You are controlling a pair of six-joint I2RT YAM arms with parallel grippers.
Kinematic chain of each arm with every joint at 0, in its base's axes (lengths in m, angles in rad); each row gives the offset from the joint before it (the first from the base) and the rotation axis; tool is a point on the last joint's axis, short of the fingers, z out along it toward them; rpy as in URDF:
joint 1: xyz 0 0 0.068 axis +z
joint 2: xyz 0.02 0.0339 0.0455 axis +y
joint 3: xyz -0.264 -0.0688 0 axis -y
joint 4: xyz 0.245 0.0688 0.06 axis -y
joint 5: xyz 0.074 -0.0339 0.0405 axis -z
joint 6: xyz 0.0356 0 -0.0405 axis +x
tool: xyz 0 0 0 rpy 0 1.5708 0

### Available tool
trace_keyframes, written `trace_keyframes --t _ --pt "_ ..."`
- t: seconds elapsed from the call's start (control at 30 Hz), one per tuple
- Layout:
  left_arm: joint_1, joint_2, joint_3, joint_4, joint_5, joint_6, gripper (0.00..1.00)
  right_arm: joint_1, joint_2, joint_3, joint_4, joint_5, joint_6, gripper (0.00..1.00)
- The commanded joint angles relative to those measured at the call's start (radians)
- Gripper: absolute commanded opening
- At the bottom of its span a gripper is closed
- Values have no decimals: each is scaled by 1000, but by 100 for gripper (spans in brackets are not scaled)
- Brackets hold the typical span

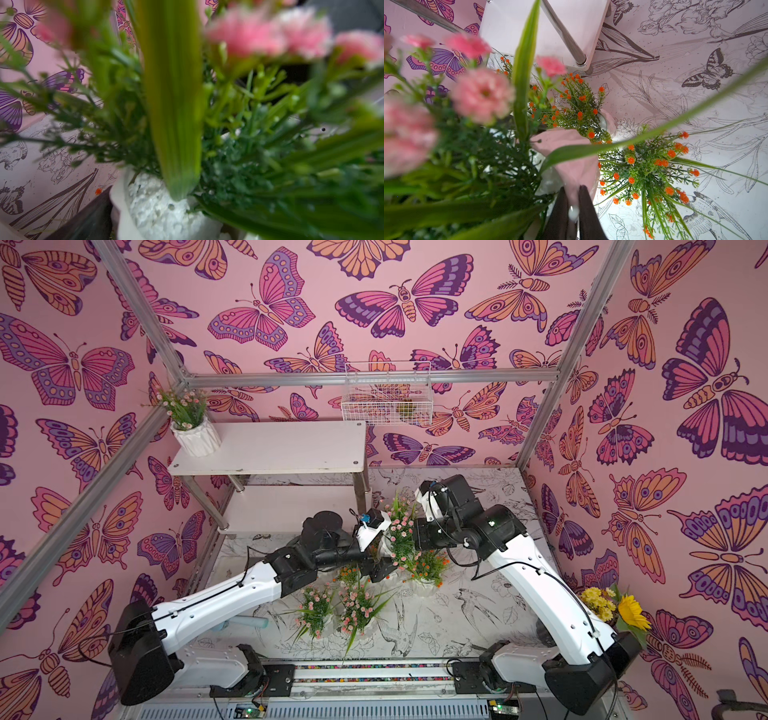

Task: Place the baby's breath potted plants on the rack by color
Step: Place the baby's breath potted plant on the rack.

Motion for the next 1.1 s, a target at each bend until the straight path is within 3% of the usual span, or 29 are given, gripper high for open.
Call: trace_keyframes --t 0.0,0.97,1.07 --pt "-5 9 25 29 -7 -13 100 1 -11 34 63 -54 -3 0" --pt "-8 53 29 96 -18 -50 100 2 -30 -45 156 -150 40 0" --pt "-8 52 27 98 -16 -45 90 1 -34 -57 163 -148 41 0"
